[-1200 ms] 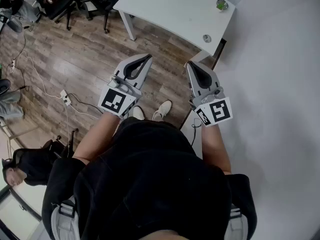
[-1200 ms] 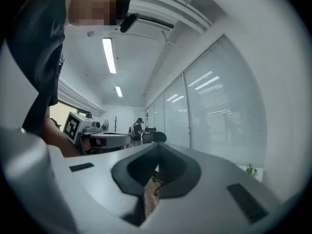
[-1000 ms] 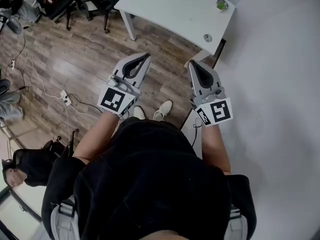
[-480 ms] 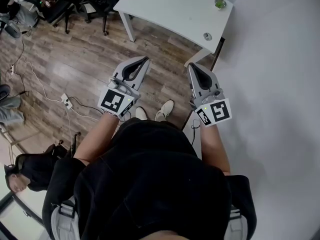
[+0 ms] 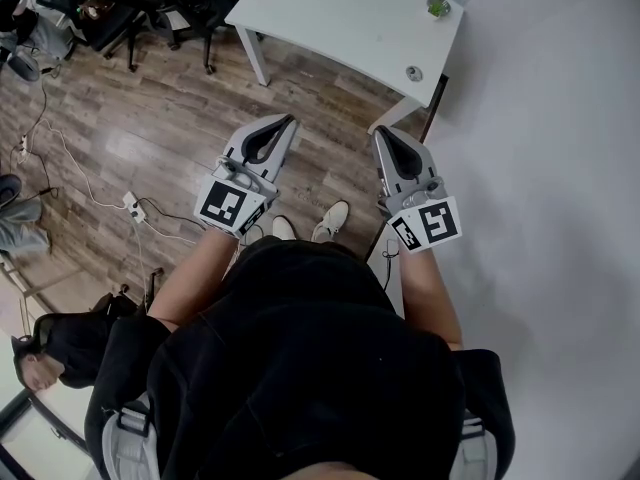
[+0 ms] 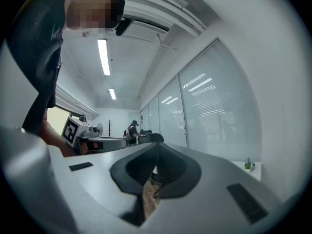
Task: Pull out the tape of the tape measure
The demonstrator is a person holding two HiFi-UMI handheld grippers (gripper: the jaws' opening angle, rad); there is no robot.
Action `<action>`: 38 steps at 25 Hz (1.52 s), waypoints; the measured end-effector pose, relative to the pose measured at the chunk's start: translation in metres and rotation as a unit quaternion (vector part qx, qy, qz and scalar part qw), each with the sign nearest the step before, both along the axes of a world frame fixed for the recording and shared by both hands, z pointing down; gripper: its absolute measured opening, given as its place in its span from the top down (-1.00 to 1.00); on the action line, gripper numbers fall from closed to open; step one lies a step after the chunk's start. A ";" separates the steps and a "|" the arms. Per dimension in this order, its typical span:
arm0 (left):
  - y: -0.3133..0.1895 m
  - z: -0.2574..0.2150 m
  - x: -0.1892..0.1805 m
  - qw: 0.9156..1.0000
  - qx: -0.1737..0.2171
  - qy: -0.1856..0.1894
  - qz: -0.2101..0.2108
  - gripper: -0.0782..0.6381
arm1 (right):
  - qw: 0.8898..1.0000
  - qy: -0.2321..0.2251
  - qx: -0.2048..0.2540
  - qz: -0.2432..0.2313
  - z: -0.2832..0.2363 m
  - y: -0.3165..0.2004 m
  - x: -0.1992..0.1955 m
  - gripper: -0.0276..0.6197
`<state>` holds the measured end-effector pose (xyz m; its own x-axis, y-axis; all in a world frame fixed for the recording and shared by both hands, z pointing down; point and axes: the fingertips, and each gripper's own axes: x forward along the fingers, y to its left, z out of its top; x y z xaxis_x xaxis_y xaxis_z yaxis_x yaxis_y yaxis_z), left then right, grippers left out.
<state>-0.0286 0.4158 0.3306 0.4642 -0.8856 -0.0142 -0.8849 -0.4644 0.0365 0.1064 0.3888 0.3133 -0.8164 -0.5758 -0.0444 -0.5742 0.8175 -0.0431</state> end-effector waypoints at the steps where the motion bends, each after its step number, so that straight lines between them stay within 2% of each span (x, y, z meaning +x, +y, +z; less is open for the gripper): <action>1: 0.000 -0.001 -0.001 1.000 0.002 -0.001 -0.001 0.75 | 1.000 0.002 0.001 0.000 0.000 0.000 -0.001 0.85; 4: -0.002 -0.002 -0.005 1.000 0.003 -0.004 0.000 0.68 | 1.000 0.005 -0.001 -0.005 0.000 -0.001 -0.005 0.66; 6: -0.004 -0.001 -0.005 1.000 0.000 0.003 0.006 0.62 | 1.000 0.005 -0.002 -0.014 -0.001 0.001 -0.007 0.62; 9: -0.006 0.000 -0.001 1.000 -0.007 0.017 0.020 0.26 | 1.000 0.007 0.006 -0.022 -0.004 0.003 -0.007 0.58; 10: -0.006 0.001 0.000 1.000 -0.007 0.017 0.022 0.21 | 1.000 0.008 0.008 -0.023 -0.004 0.003 -0.006 0.53; 16: -0.009 -0.004 0.003 1.000 0.002 0.005 0.021 0.00 | 0.999 0.013 0.010 -0.032 -0.006 0.000 -0.006 0.12; 21: -0.007 -0.006 0.010 0.999 0.007 0.002 0.032 -0.10 | 0.999 0.015 0.003 -0.036 -0.003 -0.001 -0.003 -0.11; 24: -0.009 -0.004 0.016 0.999 0.002 0.000 0.034 -0.23 | 0.999 0.018 0.000 -0.036 0.000 -0.002 -0.001 -0.23; 30: -0.017 0.001 0.023 1.000 -0.002 -0.016 0.027 -0.34 | 0.999 0.016 -0.003 -0.031 0.005 -0.010 0.008 -0.34; 38: -0.026 0.000 0.032 1.000 -0.001 -0.019 0.024 -0.35 | 1.000 0.012 -0.004 -0.026 0.004 -0.021 0.021 -0.38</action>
<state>0.0038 0.3902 0.3306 0.5057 -0.8627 0.0052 -0.8627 -0.5057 0.0046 0.1273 0.3683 0.3175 -0.8463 -0.5324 -0.0194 -0.5315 0.8462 -0.0370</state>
